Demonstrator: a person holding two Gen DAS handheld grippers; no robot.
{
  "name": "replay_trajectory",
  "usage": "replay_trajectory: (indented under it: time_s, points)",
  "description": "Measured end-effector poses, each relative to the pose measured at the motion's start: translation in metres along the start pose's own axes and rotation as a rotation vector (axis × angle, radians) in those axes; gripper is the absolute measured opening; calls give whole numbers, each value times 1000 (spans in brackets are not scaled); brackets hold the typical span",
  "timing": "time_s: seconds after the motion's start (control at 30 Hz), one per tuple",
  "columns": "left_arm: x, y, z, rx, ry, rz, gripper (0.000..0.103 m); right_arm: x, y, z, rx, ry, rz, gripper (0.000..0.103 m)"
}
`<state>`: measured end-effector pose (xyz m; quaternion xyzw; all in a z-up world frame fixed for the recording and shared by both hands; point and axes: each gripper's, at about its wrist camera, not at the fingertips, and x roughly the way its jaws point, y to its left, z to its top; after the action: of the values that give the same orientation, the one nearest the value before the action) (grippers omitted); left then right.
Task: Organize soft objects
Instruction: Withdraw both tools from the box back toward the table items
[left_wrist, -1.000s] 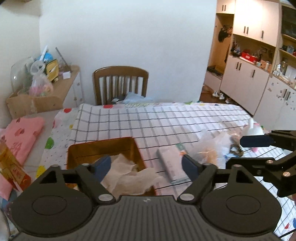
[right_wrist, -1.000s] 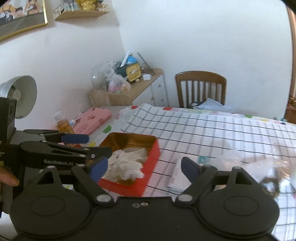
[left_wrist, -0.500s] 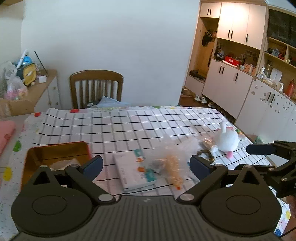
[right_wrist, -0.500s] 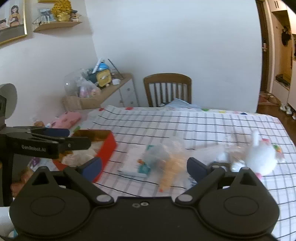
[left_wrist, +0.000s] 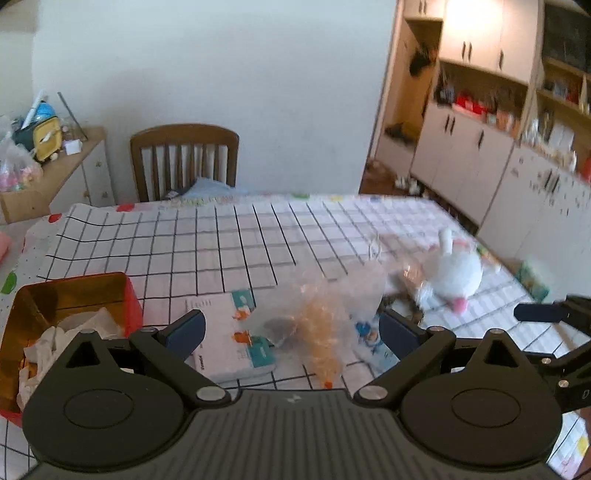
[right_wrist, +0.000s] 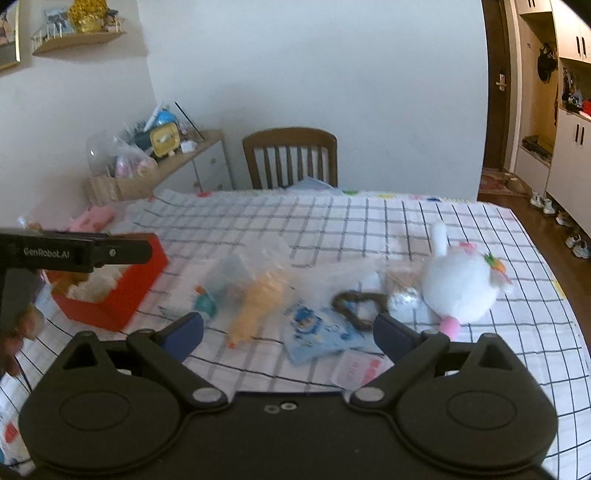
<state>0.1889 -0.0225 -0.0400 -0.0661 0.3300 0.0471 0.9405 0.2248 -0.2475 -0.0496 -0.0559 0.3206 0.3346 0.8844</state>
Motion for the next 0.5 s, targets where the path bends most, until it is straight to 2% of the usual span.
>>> replay_trajectory:
  time_s: [0.17, 0.37, 0.5]
  points:
    - [25, -13, -3, 34, 28, -23, 101, 16, -14, -11, 4, 48, -19, 98]
    - [59, -32, -3, 121, 55, -17, 101, 32, -32, -17, 7, 92, -20, 97]
    - [84, -37, 0, 130, 101, -35, 101, 46, -41, -23, 18, 128, -22, 96]
